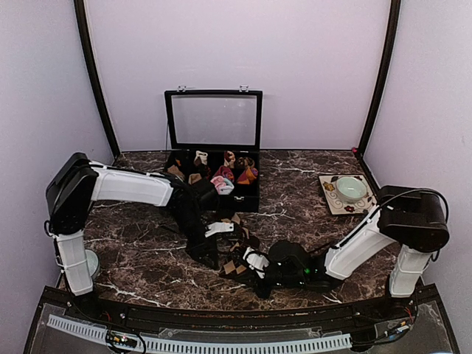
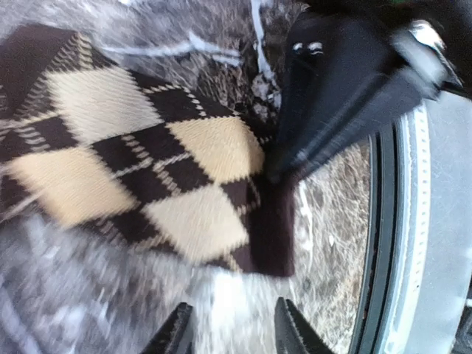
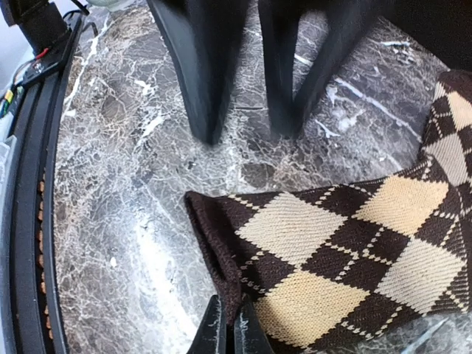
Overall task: Roll the socks
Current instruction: Roll the sock at the center of the board.
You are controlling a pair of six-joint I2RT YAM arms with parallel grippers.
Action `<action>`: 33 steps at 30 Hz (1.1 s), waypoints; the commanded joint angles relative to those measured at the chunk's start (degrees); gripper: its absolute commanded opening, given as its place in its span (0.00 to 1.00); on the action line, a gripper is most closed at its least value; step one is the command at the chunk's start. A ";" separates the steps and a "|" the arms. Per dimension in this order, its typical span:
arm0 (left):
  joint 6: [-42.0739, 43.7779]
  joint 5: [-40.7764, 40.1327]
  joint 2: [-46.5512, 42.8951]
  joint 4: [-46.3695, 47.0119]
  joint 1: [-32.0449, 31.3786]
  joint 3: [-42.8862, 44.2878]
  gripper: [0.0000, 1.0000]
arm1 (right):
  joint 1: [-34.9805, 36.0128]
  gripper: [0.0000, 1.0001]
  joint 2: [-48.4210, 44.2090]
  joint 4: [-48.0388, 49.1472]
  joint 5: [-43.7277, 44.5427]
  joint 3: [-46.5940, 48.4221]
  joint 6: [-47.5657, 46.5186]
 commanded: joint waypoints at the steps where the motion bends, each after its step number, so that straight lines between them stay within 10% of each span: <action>1: 5.39 -3.58 -9.77 5.06 0.40 -4.25 0.41 | -1.55 0.00 -0.52 -0.67 -4.53 -1.92 6.88; 33: 21.52 -12.65 -6.66 15.73 -9.95 -8.45 0.35 | -9.35 0.00 5.93 -2.41 -16.21 -3.92 24.56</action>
